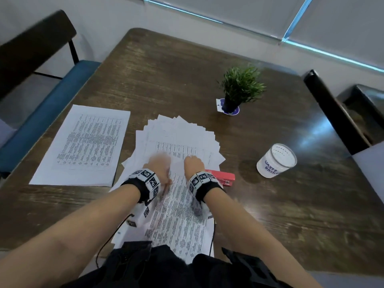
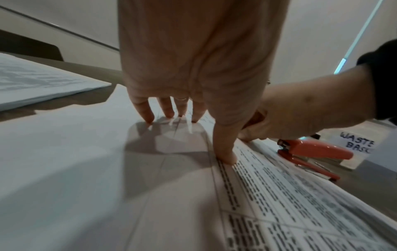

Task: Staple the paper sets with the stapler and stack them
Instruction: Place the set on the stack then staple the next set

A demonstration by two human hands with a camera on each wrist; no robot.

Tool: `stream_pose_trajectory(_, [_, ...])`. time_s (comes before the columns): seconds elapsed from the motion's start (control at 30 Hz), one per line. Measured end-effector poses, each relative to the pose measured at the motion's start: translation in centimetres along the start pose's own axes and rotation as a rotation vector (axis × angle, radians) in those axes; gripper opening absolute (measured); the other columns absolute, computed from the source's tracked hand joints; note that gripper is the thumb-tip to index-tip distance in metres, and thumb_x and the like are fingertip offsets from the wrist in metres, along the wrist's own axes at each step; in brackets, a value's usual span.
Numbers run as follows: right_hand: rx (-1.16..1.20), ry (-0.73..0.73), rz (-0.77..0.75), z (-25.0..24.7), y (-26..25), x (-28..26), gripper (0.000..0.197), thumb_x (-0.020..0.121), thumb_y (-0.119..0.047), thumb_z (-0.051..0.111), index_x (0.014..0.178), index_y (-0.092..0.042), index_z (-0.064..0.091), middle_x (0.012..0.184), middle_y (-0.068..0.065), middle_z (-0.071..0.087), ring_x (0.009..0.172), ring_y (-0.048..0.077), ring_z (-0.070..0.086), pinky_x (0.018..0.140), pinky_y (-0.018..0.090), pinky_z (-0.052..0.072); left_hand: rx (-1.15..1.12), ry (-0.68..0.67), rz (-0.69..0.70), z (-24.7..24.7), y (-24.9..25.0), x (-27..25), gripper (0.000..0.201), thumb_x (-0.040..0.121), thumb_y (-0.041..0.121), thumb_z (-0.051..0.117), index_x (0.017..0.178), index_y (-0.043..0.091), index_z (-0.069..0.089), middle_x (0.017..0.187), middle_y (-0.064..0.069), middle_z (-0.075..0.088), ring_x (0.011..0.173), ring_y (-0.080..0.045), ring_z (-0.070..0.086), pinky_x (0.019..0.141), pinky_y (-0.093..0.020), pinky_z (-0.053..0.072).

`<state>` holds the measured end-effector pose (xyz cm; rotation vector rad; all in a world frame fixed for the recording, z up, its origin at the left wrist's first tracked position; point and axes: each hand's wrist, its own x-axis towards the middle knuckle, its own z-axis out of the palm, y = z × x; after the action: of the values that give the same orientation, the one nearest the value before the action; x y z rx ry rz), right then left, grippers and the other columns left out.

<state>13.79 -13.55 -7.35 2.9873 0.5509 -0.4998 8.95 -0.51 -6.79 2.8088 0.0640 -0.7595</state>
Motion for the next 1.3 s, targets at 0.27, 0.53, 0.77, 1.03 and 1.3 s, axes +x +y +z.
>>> stream_pose_trajectory(0.27, [0.339,-0.089,0.075,-0.5,1.6,0.2,0.021,0.096,0.000,0.042,0.104,0.004,0.061,0.109,0.020,0.063,0.100,0.032,0.062,0.071,0.027,0.041,-0.070,-0.014,-0.055,0.6,0.9,0.3,0.088,0.089,0.026,0.065,0.156,0.026,0.007,0.163,0.003,-0.006,0.147,-0.032,0.007,0.115,-0.050,0.028])
stream_pose_trajectory(0.53, [0.378,0.079,0.096,0.0,1.9,-1.4,0.018,0.094,-0.001,0.044,0.103,-0.003,0.059,0.116,0.015,0.051,0.099,0.033,0.055,0.083,0.038,0.049,-0.468,0.336,-0.038,0.4,1.3,1.8,0.046,0.081,0.041,0.071,0.118,0.018,0.058,0.128,-0.002,0.054,0.125,-0.025,0.046,0.097,-0.037,0.042])
stream_pose_trajectory(0.77, [0.298,0.062,0.105,-0.1,0.9,-1.8,0.027,0.093,0.005,0.045,0.120,0.001,0.050,0.126,0.017,0.048,0.109,0.032,0.055,0.084,0.033,0.045,-0.570,0.374,-0.079,-0.5,2.2,1.8,0.021,0.081,0.030,0.074,0.089,0.024,0.055,0.079,0.005,0.059,0.080,-0.022,0.057,0.069,-0.028,0.043])
stream_pose_trajectory(1.03, [0.363,0.277,0.142,-2.3,2.0,-2.4,0.024,0.090,0.003,0.047,0.113,-0.002,0.051,0.121,0.014,0.045,0.102,0.034,0.054,0.079,0.038,0.042,-0.689,0.550,-0.086,-2.9,4.3,0.9,0.044,0.079,0.033,0.077,0.116,0.026,0.054,0.099,-0.002,0.064,0.100,-0.026,0.061,0.075,-0.030,0.043])
stream_pose_trajectory(1.3, [0.747,0.614,0.021,-6.3,3.3,-1.7,0.014,0.099,-0.007,0.041,0.103,0.001,0.052,0.106,0.013,0.048,0.089,0.023,0.048,0.080,0.032,0.040,-0.644,0.623,0.046,-9.8,5.2,0.5,0.034,0.079,0.041,0.074,0.109,0.028,0.069,0.117,0.005,0.068,0.108,-0.019,0.061,0.083,-0.028,0.047])
